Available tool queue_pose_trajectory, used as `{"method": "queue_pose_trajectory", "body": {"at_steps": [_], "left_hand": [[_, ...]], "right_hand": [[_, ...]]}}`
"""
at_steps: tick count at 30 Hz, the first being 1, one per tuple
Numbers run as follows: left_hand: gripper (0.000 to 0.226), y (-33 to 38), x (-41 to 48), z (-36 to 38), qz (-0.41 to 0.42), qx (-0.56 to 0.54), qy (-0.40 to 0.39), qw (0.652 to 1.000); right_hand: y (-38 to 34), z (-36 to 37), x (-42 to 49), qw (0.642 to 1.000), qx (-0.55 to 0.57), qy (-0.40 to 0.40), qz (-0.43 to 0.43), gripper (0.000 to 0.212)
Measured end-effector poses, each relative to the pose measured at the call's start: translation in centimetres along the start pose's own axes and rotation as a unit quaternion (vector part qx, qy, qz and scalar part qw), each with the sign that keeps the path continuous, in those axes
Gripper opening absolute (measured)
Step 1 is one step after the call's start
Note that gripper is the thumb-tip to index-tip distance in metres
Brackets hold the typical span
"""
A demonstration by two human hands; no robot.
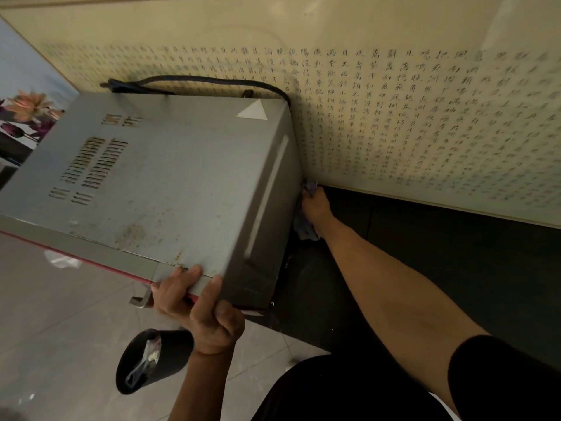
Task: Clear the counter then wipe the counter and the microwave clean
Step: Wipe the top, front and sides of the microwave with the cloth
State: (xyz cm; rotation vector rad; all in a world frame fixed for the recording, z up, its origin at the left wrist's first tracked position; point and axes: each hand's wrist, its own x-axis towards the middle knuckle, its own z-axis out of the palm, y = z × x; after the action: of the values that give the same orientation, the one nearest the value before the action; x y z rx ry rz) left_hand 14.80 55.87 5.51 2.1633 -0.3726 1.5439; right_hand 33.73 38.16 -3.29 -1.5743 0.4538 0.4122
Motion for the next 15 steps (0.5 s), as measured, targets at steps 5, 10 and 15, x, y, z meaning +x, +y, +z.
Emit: {"method": "queue_pose_trajectory", "body": {"at_steps": [5,10,15], "left_hand": [[0.023,0.3,0.1,-0.1,0.004,0.005,-0.007,1.0],[0.022,0.0,-0.2,-0.2,0.004,0.003,-0.009,1.0],[0.021,-0.1,-0.4,0.0,-0.009,0.004,0.004,1.0]], "right_hand": [[-1.7,0.1,-1.6,0.994,0.021,0.045,-0.097,0.036],[-7.2,-0.1,-4.8,0.96,0.05,0.081,-0.265,0.02],[-9.0,0.7,-10.4,0.922,-0.006,0.08,-0.378,0.017]]}}
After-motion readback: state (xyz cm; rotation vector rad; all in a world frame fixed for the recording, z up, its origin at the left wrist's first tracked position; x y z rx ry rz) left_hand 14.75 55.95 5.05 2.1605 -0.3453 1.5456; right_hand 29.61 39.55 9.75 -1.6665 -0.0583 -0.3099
